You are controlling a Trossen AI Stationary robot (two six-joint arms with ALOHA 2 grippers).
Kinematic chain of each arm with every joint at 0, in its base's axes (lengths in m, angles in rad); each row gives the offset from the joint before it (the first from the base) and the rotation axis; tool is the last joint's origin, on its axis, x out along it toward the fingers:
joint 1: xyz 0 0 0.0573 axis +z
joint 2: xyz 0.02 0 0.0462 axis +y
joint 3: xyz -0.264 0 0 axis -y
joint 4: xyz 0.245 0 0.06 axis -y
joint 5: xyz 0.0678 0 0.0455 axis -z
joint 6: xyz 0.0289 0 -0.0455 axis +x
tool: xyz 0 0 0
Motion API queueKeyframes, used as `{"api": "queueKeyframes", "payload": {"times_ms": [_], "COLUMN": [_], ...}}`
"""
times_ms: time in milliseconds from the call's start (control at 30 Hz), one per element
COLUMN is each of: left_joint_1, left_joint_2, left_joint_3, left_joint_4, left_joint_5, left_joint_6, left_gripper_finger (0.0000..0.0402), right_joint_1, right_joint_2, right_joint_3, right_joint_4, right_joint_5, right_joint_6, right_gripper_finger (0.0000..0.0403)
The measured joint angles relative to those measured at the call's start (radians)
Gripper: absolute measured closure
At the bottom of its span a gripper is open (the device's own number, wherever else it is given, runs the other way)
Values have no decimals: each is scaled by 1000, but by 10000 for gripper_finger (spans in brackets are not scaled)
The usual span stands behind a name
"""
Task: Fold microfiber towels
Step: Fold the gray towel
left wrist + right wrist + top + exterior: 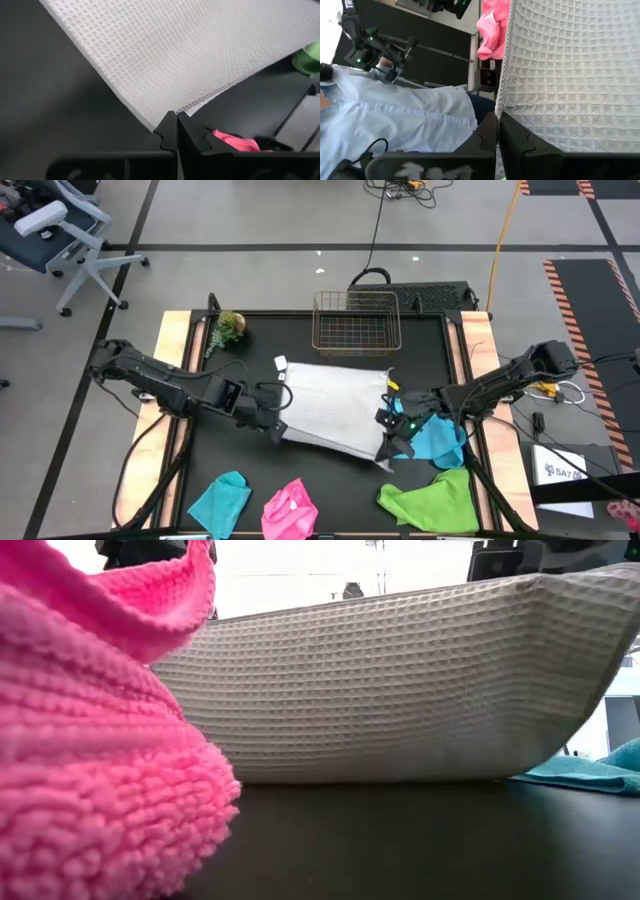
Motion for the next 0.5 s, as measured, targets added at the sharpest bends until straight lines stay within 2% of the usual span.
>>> {"api": "queueKeyframes", "payload": {"times_ms": [133, 300, 500], "left_joint_1": [18, 72, 160], "left_joint_2": [0, 0, 0], "left_joint_3": [-1, -1, -1], "left_joint_4": [-20, -66, -70], "left_joint_5": [-54, -141, -170], "left_joint_6": [-5, 58, 163], "left_gripper_finger": [401, 401, 401], "right_joint_1": [-30, -112, -224], "right_joint_2": [3, 3, 3], "right_joint_3": [0, 0, 0], "right_joint_4": [-4, -42, -162], "right_joint_5": [19, 17, 14], "right_joint_6": [-55, -152, -264], "right_gripper_finger": [403, 403, 403]}}
